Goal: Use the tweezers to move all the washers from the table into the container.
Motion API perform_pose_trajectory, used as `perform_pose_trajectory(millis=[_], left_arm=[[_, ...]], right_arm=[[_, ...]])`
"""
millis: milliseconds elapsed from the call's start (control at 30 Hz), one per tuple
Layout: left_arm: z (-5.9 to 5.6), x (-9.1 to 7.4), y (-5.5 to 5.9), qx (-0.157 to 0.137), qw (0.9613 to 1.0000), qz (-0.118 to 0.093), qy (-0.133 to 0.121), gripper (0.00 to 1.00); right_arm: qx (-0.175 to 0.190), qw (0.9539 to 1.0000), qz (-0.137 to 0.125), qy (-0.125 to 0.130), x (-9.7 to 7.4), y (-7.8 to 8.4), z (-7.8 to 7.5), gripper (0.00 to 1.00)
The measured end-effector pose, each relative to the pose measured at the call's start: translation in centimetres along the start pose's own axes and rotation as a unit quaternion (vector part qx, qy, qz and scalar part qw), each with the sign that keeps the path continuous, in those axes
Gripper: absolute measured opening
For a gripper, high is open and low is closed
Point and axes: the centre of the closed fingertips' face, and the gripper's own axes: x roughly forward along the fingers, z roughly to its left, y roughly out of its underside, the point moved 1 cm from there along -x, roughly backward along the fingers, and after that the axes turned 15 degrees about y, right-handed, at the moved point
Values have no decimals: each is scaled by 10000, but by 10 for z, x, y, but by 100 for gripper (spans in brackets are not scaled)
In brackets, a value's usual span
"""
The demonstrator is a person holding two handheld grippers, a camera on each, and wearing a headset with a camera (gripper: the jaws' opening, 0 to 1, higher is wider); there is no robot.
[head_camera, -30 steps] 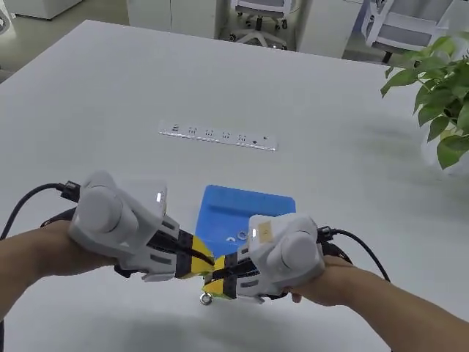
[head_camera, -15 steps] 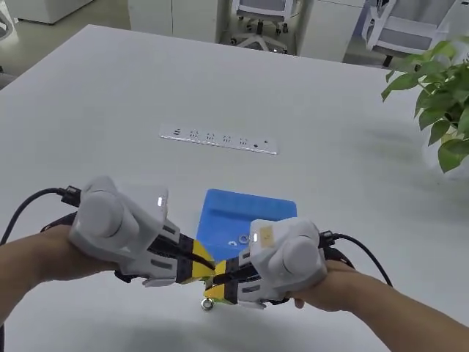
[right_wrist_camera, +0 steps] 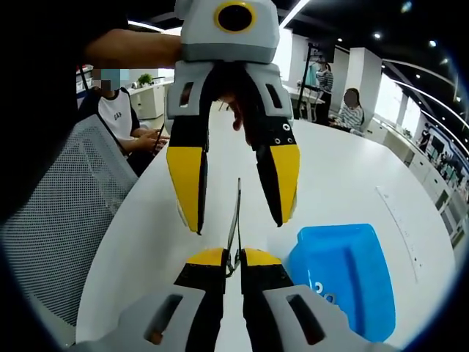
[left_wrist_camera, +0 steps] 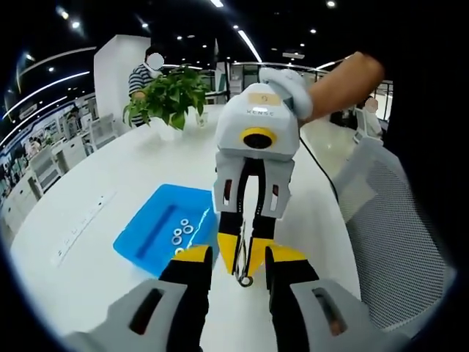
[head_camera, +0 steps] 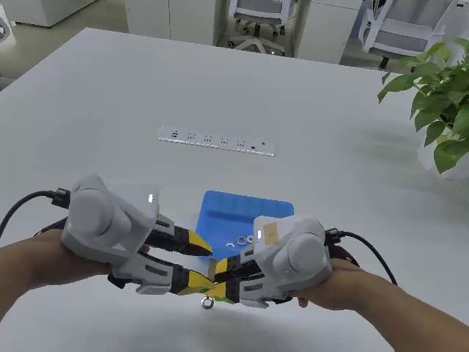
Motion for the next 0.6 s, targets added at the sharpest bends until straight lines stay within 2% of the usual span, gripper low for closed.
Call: perform_pose_trajectory(millis=[67,167,233,600], left_arm=[[0,0,-2,-9,10000,-83,-34,42],[-1,0,-3,-211,9995,-241,-73,50],[-1,0,-3,-203,9993,-301,-104,55],[-1,-1,-2,-441,9973,-499,-312,72]], right_arm=[[-17,10000,-6,10,-2,-1,-1,7],[-66,10000,-10,45,-7,-4,-4,7],[-49,10000,-19,67,-10,-6,-6,7],[-13,9999,2,140,-26,-16,-20,7]])
